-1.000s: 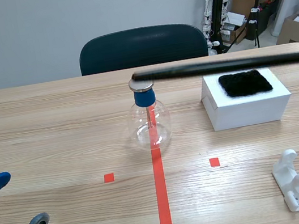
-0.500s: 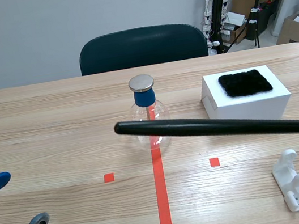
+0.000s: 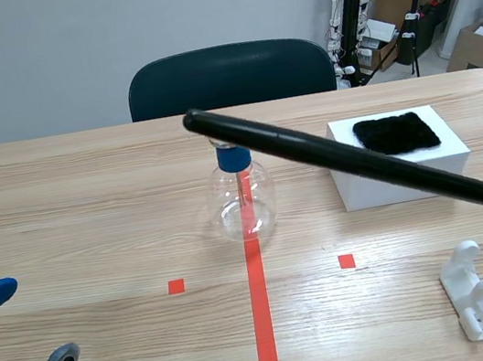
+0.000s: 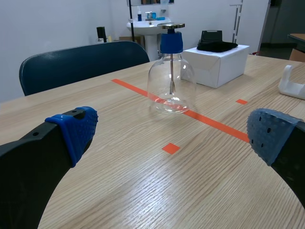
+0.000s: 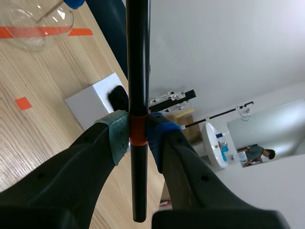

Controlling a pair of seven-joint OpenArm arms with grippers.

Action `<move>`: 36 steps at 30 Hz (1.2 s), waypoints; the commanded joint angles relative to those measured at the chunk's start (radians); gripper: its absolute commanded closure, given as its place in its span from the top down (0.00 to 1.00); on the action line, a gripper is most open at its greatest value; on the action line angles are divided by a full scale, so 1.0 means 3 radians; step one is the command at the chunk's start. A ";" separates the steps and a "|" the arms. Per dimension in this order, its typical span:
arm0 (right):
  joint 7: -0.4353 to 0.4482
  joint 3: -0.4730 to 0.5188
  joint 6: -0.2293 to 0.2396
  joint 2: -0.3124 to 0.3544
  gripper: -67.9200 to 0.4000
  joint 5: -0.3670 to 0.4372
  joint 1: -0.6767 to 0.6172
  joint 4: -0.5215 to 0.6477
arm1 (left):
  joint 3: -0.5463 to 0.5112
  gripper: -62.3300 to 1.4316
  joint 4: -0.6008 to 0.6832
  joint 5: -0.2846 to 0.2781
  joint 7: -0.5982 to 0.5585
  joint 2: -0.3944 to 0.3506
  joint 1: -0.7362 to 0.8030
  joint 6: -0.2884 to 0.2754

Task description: Do the electroscope experiment. rub the rod on the fur

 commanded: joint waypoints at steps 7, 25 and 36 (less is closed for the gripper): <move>-0.0003 -0.0039 -0.0039 0.0006 0.01 0.0116 0.0011 0.0031 | -0.0015 1.00 0.0048 -0.0043 -0.0093 -0.0031 0.0006 -0.0006; 0.0000 -0.0039 -0.0130 0.0006 0.04 0.0100 0.0011 0.0027 | -0.0015 1.00 0.0048 -0.0043 -0.0093 -0.0031 0.0008 -0.0006; -0.0001 -0.0038 -0.0167 0.0006 0.04 0.0102 0.0011 0.0027 | -0.0015 1.00 0.0048 -0.0043 -0.0093 -0.0031 0.0008 -0.0006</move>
